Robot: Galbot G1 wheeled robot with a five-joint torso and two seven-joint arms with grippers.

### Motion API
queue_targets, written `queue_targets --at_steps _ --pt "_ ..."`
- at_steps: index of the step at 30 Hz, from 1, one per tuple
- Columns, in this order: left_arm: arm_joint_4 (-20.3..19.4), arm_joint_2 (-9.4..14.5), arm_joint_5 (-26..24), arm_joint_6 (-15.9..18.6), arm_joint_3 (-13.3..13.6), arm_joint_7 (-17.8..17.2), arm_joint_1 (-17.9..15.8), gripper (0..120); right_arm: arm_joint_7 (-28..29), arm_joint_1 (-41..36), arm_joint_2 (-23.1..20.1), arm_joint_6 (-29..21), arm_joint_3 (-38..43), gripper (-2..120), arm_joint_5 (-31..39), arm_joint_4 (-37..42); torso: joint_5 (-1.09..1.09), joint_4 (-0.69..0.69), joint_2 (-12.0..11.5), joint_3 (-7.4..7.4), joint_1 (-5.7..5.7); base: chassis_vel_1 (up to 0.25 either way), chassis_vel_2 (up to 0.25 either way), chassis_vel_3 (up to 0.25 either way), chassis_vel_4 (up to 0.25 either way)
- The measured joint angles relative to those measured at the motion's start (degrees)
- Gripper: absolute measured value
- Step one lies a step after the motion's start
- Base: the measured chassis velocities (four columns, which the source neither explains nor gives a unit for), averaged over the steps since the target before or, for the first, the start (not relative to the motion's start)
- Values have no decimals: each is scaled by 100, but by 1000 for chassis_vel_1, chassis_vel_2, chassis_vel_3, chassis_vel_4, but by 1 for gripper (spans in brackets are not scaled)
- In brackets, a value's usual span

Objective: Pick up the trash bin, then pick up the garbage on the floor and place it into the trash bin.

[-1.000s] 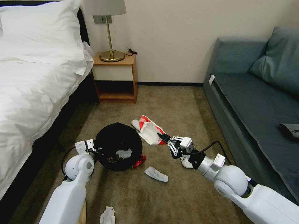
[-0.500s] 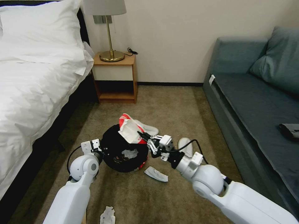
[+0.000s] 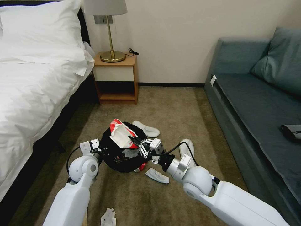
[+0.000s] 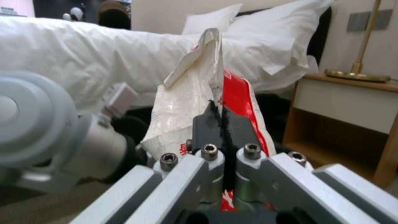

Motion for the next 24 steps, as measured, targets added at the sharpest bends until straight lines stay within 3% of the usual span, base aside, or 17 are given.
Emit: queue_targets --at_steps 9,14,17,20,24 --pt "-77 27 -16 0 -39 -5 35 0 0 -294 -2 13 127 4 -139 -91 0 -1 0 -1 0 0 0 0 0" --pt "-190 60 -51 -2 -60 -11 49 0 -2 -325 2 13 167 25 -161 -100 0 0 0 -1 0 0 0 0 0" --pt "-223 71 -59 -3 -69 -13 65 0 -3 -325 2 13 181 30 -163 -103 0 0 0 -1 0 0 0 0 0" --pt "-361 117 -90 -3 -106 -22 129 0 -13 -326 -6 13 219 48 -160 -103 0 0 0 -1 0 0 0 0 0" --pt "-417 130 -115 -3 -116 -24 141 0 -14 -325 -7 10 219 58 -157 -105 0 0 0 0 0 0 0 0 0"
